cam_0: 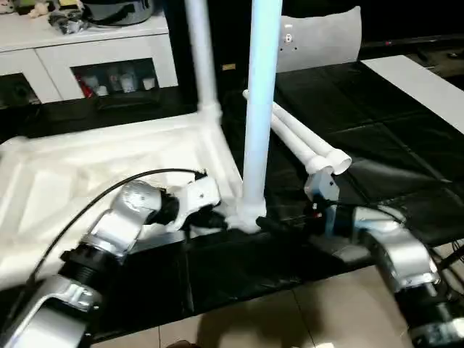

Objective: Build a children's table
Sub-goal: Rotate leg to tighten

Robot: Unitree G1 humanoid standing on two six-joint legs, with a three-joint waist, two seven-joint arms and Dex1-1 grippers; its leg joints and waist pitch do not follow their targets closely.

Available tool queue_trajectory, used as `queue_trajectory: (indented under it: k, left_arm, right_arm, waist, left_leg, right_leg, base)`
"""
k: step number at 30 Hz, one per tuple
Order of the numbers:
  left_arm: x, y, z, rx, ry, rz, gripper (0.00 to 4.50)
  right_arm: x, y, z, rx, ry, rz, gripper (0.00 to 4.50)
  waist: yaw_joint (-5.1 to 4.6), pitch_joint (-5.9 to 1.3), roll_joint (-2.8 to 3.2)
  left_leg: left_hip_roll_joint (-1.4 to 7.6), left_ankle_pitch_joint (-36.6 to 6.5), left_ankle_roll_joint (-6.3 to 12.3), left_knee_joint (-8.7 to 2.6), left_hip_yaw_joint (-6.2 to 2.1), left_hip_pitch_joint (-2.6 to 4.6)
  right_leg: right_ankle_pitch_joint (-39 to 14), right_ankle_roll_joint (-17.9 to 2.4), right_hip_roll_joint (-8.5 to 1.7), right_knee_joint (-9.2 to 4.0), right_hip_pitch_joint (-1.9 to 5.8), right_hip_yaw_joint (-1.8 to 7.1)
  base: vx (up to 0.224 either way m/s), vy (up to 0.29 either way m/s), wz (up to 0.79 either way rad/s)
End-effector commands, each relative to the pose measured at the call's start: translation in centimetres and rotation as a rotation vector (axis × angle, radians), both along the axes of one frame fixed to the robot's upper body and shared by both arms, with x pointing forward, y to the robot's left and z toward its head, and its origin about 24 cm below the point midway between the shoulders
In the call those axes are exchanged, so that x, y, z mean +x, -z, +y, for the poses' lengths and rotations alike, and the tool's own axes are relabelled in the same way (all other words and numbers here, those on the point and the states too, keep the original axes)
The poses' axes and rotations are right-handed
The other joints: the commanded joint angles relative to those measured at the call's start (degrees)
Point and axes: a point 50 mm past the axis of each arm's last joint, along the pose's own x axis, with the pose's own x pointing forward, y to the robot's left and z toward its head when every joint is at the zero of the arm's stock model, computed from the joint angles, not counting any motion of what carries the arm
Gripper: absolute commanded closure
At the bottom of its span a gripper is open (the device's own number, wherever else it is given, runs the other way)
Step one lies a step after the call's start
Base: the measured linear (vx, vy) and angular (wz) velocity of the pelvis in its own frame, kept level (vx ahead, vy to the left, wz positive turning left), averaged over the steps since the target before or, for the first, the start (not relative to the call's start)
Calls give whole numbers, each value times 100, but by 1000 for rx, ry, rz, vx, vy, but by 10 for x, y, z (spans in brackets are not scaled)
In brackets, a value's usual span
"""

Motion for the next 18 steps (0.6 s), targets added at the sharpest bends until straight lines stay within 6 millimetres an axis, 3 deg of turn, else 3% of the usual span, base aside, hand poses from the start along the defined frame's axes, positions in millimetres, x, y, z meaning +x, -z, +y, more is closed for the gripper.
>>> queue_trajectory:
  k: [1,2,4,5,7,8,9,12,18]
  left_arm:
    - [-6,5,-5,69,127,24,450]
    - [-6,5,-3,91,155,22,450]
    - [-6,5,-2,101,166,21,450]
    - [-6,5,-2,106,177,19,450]
    - [-6,4,-1,121,198,13,450]
    - [-6,4,0,125,208,11,450]
    - [-6,4,0,127,213,11,450]
    - [-7,3,-1,128,240,12,450]
    - [-9,3,-2,132,273,10,450]
  right_arm:
    - [1,0,3,-45,-77,-3,6]
    - [1,1,5,-70,-122,-2,6]
    - [1,2,7,-77,-154,8,6]
    - [1,2,9,-85,-177,10,6]
    - [2,4,13,-115,-219,-1,6]
    - [2,4,15,-115,-230,2,6]
    - [3,4,17,-111,-236,4,42]
    - [7,3,22,-99,-244,-1,49]
    - [12,2,28,-81,-266,0,112]
  waist:
    - [-11,-380,3]
    - [8,-380,-25]
    - [26,-389,-21]
    - [34,-383,-58]
    - [50,-393,-35]
    - [40,-395,-67]
    - [46,-396,-63]
    - [49,-397,-64]
    - [68,-405,-62]
  left_leg:
    - [234,-1443,270,-394,-70,121]
    - [242,-1440,261,-388,-62,134]
    - [242,-1379,257,-384,-59,130]
    - [247,-1330,276,-384,-56,123]
    - [246,-1251,294,-378,-62,117]
    - [244,-1243,301,-377,-58,113]
    - [234,-1202,320,-370,-56,108]
    - [245,-1194,327,-369,-54,113]
    - [253,-1152,323,-368,-49,128]
  right_leg:
    - [-817,-1452,-309,-417,230,248]
    - [-880,-1446,-322,-416,223,260]
    - [-859,-1450,-323,-407,231,260]
    - [-798,-1454,-321,-410,236,263]
    - [-737,-1470,-322,-383,235,252]
    - [-714,-1478,-318,-380,237,252]
    - [-732,-1489,-321,-377,243,251]
    - [-806,-1487,-331,-375,235,255]
    - [-648,-1526,-315,-349,226,254]
  base:
    - [0,0,0]
    - [0,0,0]
    - [0,0,0]
    - [0,0,0]
    - [0,0,0]
    - [0,0,0]
    - [0,0,0]
    - [0,0,0]
    - [0,0,0]
